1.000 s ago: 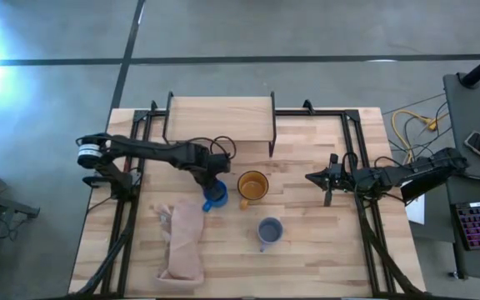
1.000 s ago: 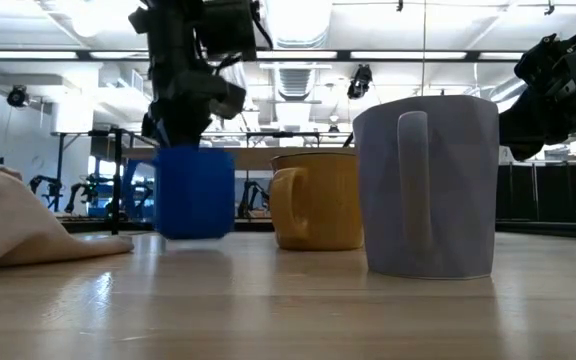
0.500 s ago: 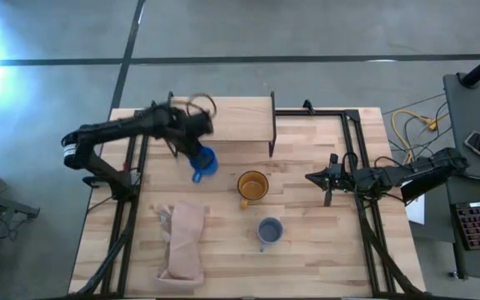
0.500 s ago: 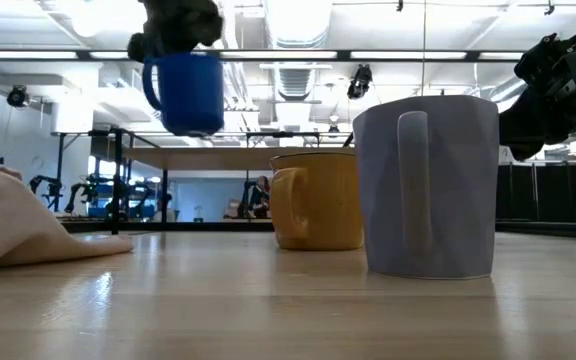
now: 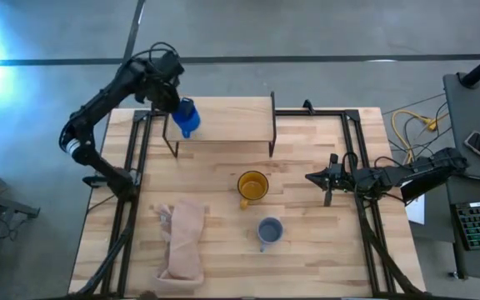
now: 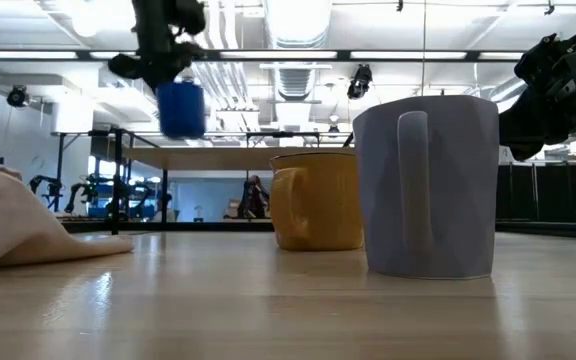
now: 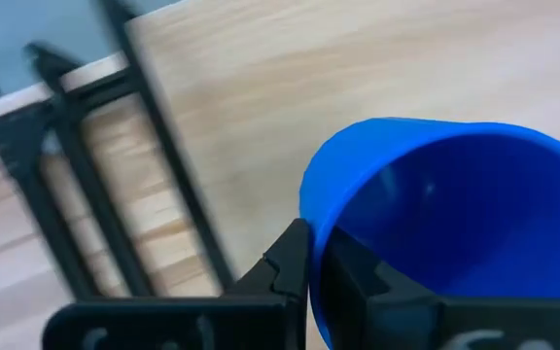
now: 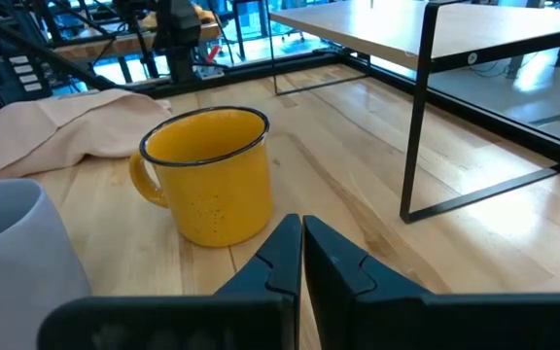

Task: Stack small to large cups/mugs on shelf
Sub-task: Put the blue mug on the shelf, then put the light blue mug on the shelf

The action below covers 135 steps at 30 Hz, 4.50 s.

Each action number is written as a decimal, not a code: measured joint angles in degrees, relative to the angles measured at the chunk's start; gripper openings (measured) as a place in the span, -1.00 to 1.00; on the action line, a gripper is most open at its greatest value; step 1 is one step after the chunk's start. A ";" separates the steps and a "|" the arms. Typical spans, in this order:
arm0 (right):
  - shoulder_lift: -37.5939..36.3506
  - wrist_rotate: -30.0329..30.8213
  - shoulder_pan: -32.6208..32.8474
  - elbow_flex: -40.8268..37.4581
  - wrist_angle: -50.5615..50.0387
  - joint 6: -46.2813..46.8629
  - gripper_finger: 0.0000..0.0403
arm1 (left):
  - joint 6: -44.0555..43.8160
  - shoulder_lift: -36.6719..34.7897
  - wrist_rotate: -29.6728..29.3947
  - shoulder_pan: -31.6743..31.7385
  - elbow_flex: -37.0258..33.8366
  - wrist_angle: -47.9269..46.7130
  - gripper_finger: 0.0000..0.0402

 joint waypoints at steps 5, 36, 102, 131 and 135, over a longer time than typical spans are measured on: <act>0.00 0.00 0.00 0.00 0.00 0.00 -0.96 | 2.50 1.65 0.46 2.11 -0.19 0.52 -1.00; 0.00 0.00 -0.01 0.00 0.00 0.00 -0.96 | 5.32 4.32 1.30 2.91 1.73 -0.75 -1.00; -0.05 10.83 -0.15 0.00 0.26 -5.87 -0.96 | 1.98 -11.66 8.34 -33.61 -1.05 24.19 -0.27; 1.11 13.05 -0.42 0.00 54.52 5.89 -0.96 | 6.17 -15.83 15.08 -41.85 -2.17 44.25 -0.27; 4.72 -5.80 -0.39 1.12 61.34 3.08 -0.96 | 6.51 -15.52 18.40 -41.85 -5.26 47.97 -0.27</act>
